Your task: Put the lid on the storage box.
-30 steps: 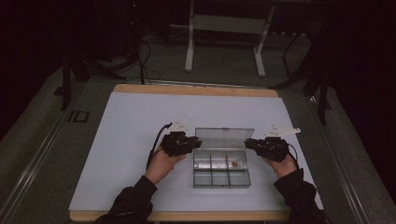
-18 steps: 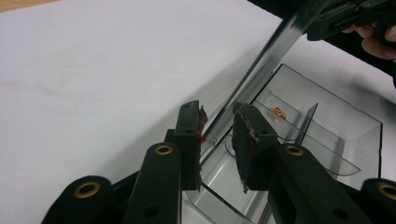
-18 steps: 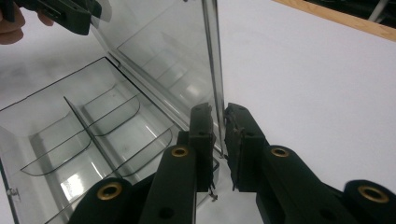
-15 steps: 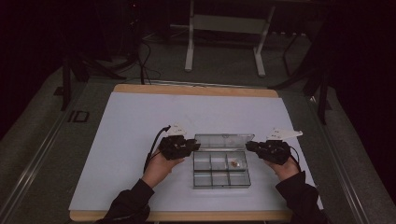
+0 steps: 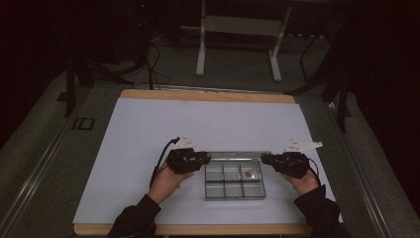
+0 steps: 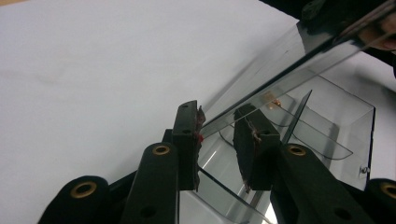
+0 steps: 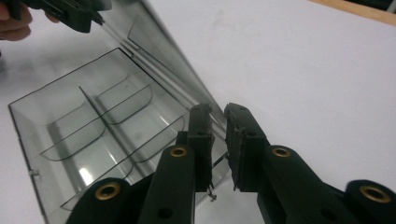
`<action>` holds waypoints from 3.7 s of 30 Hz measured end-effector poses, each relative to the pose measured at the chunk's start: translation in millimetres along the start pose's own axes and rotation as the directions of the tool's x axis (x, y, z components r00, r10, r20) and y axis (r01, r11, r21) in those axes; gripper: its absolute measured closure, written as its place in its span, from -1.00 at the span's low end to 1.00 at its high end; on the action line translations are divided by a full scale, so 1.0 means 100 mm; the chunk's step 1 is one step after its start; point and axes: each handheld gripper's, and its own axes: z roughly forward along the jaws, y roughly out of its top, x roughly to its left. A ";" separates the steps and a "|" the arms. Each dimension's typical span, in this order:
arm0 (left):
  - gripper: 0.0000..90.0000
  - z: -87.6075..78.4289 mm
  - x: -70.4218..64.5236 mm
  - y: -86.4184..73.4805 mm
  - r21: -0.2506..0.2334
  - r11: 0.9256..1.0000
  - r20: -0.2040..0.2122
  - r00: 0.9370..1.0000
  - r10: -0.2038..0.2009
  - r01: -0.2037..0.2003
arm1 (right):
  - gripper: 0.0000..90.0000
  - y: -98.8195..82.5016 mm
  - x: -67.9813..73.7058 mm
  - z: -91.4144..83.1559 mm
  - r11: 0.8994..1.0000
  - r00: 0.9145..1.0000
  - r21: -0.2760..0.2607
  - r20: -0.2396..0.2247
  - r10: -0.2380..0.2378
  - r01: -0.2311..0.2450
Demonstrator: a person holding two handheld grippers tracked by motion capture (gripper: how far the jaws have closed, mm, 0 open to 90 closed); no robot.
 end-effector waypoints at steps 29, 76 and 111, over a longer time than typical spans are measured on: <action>0.07 -0.03 0.03 -0.31 0.036 0.997 -0.001 0.998 -0.068 0.068 | 0.18 -0.32 -0.10 -0.01 0.993 0.993 0.025 -0.019 0.120 -0.119; -0.97 -0.14 0.13 -0.36 -0.066 0.997 -0.017 0.999 -0.045 0.044 | -0.73 -0.30 -0.10 -0.11 0.997 0.996 -0.023 0.044 0.075 -0.074; -0.97 -0.44 0.34 -0.80 -0.065 0.994 -0.129 0.987 -0.099 0.091 | -0.71 -0.78 -0.20 -0.33 0.995 0.967 -0.049 0.235 0.094 -0.085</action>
